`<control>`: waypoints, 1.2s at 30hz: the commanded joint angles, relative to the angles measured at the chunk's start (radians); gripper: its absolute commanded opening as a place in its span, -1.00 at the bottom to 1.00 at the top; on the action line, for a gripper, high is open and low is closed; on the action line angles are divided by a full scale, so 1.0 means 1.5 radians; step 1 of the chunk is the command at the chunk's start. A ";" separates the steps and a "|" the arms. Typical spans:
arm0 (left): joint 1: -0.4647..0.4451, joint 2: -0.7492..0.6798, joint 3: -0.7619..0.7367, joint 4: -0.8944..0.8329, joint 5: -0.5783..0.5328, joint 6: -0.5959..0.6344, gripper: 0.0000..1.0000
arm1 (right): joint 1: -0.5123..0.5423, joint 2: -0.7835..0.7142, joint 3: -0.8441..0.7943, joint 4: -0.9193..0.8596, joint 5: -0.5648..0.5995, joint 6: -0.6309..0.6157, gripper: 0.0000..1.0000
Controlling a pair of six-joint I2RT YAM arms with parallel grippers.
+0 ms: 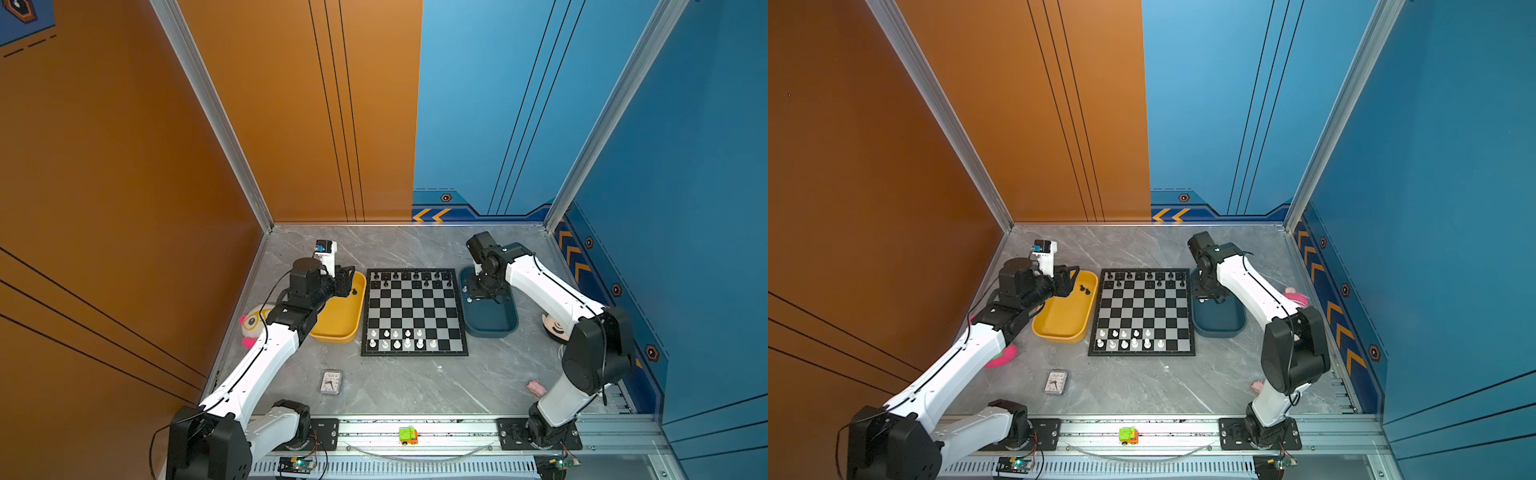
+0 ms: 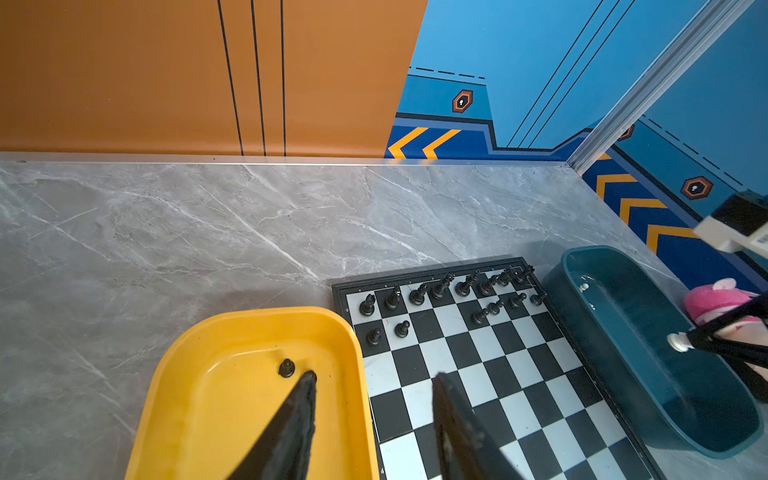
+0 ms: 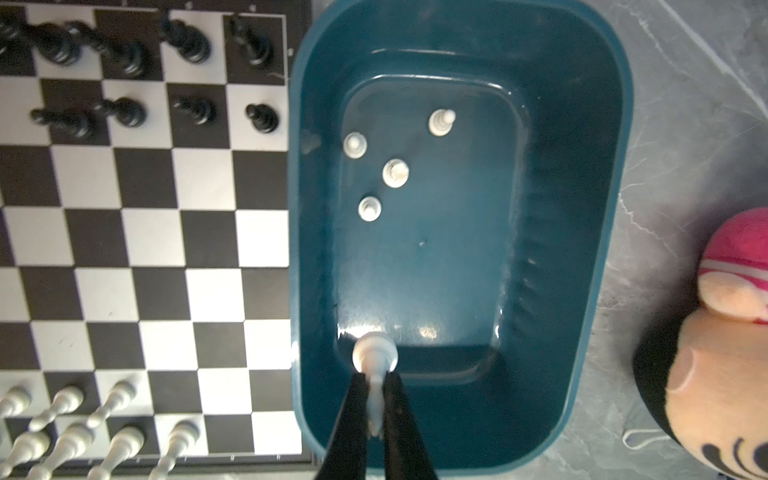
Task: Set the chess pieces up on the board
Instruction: 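Lift the white piece and carry it over the board's near row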
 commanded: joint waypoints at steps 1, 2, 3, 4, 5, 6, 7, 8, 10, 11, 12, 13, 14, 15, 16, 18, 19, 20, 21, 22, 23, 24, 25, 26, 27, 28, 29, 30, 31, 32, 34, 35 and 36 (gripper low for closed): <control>0.003 -0.015 -0.009 0.014 0.020 -0.001 -0.05 | 0.035 -0.034 -0.014 -0.065 0.017 0.008 -1.00; 0.002 -0.016 -0.010 0.015 0.021 -0.002 -0.05 | 0.048 -0.040 -0.014 -0.071 0.016 0.012 -1.00; 0.002 -0.016 -0.011 0.017 0.022 -0.003 -0.05 | 0.061 -0.044 -0.015 -0.075 0.013 0.019 -1.00; 0.001 -0.017 -0.011 0.018 0.022 -0.003 -0.05 | 0.073 -0.047 -0.017 -0.078 0.009 0.024 -1.00; 0.000 -0.018 -0.011 0.018 0.024 -0.003 -0.05 | 0.086 -0.050 -0.018 -0.079 0.003 0.028 -1.00; -0.001 -0.018 -0.011 0.019 0.024 -0.004 -0.05 | 0.099 -0.052 -0.021 -0.081 -0.001 0.034 -1.00; -0.002 -0.019 -0.012 0.019 0.025 -0.004 -0.05 | 0.109 -0.052 -0.023 -0.083 -0.003 0.038 -1.00; -0.003 -0.020 -0.012 0.019 0.026 -0.004 -0.05 | 0.122 -0.050 -0.025 -0.085 -0.005 0.043 -1.00; -0.006 -0.024 -0.012 0.019 0.026 -0.004 -0.05 | 0.144 -0.050 -0.033 -0.086 -0.008 0.054 -1.00; -0.007 -0.026 -0.014 0.019 0.025 -0.004 -0.05 | 0.154 -0.049 -0.038 -0.086 -0.012 0.061 -1.00; -0.009 -0.027 -0.015 0.020 0.024 -0.003 -0.05 | 0.164 -0.048 -0.044 -0.085 -0.014 0.066 -1.00; -0.010 -0.028 -0.015 0.020 0.023 -0.003 -0.05 | 0.173 -0.045 -0.047 -0.084 -0.013 0.071 -1.00; -0.011 -0.029 -0.016 0.021 0.023 -0.002 -0.05 | 0.184 -0.042 -0.054 -0.079 -0.013 0.078 -1.00; -0.012 -0.031 -0.017 0.021 0.022 -0.002 -0.05 | 0.188 -0.040 -0.061 -0.071 -0.017 0.083 -1.00; -0.013 -0.031 -0.017 0.021 0.023 -0.002 -0.05 | 0.208 -0.039 -0.067 -0.062 -0.022 0.085 -1.00; -0.015 -0.032 -0.016 0.021 0.023 -0.002 -0.05 | 0.224 -0.032 -0.081 -0.043 -0.028 0.096 -1.00; -0.017 -0.033 -0.016 0.020 0.023 -0.001 -0.05 | 0.228 -0.029 -0.088 -0.033 -0.033 0.100 -1.00; -0.018 -0.033 -0.016 0.020 0.023 -0.002 -0.05 | 0.233 -0.026 -0.094 -0.021 -0.040 0.103 -1.00; -0.020 -0.034 -0.016 0.019 0.021 0.000 -0.05 | 0.237 -0.021 -0.103 -0.009 -0.043 0.105 -1.00; -0.021 -0.036 -0.016 0.017 0.020 0.001 -0.05 | 0.240 -0.018 -0.107 -0.001 -0.044 0.107 -1.00; -0.023 -0.037 -0.016 0.016 0.017 0.002 -0.05 | 0.243 -0.013 -0.113 0.006 -0.045 0.109 -1.00; -0.025 -0.038 -0.017 0.014 0.015 0.003 -0.05 | 0.245 -0.010 -0.116 0.011 -0.045 0.110 -1.00; -0.027 -0.040 -0.016 0.012 0.012 0.004 -0.05 | 0.247 -0.006 -0.121 0.017 -0.046 0.112 -1.00; -0.030 -0.041 -0.016 0.011 0.009 0.006 -0.05 | 0.250 -0.001 -0.125 0.023 -0.047 0.112 -1.00; -0.031 -0.042 -0.016 0.010 0.005 0.007 -0.05 | 0.251 0.002 -0.127 0.026 -0.046 0.113 -1.00; -0.033 -0.043 -0.018 0.009 0.002 0.008 -0.05 | 0.251 0.006 -0.130 0.031 -0.046 0.115 -1.00; -0.034 -0.044 -0.018 0.007 0.001 0.009 -0.04 | 0.252 0.011 -0.132 0.036 -0.046 0.115 -1.00; -0.035 -0.044 -0.018 0.007 -0.001 0.010 -0.05 | 0.254 0.014 -0.134 0.042 -0.046 0.115 -1.00; -0.037 -0.045 -0.018 0.007 -0.002 0.011 -0.04 | 0.253 0.020 -0.137 0.046 -0.047 0.116 -1.00; -0.037 -0.045 -0.018 0.006 -0.003 0.012 -0.05 | 0.253 0.024 -0.139 0.051 -0.047 0.116 -1.00; -0.038 -0.045 -0.018 0.005 -0.005 0.013 -0.04 | 0.253 0.032 -0.145 0.058 -0.044 0.118 -1.00; -0.039 -0.046 -0.017 0.004 -0.007 0.014 -0.04 | 0.254 0.036 -0.147 0.062 -0.043 0.118 -1.00; -0.039 -0.045 -0.018 0.004 -0.008 0.014 -0.04 | 0.253 0.039 -0.150 0.066 -0.045 0.117 -1.00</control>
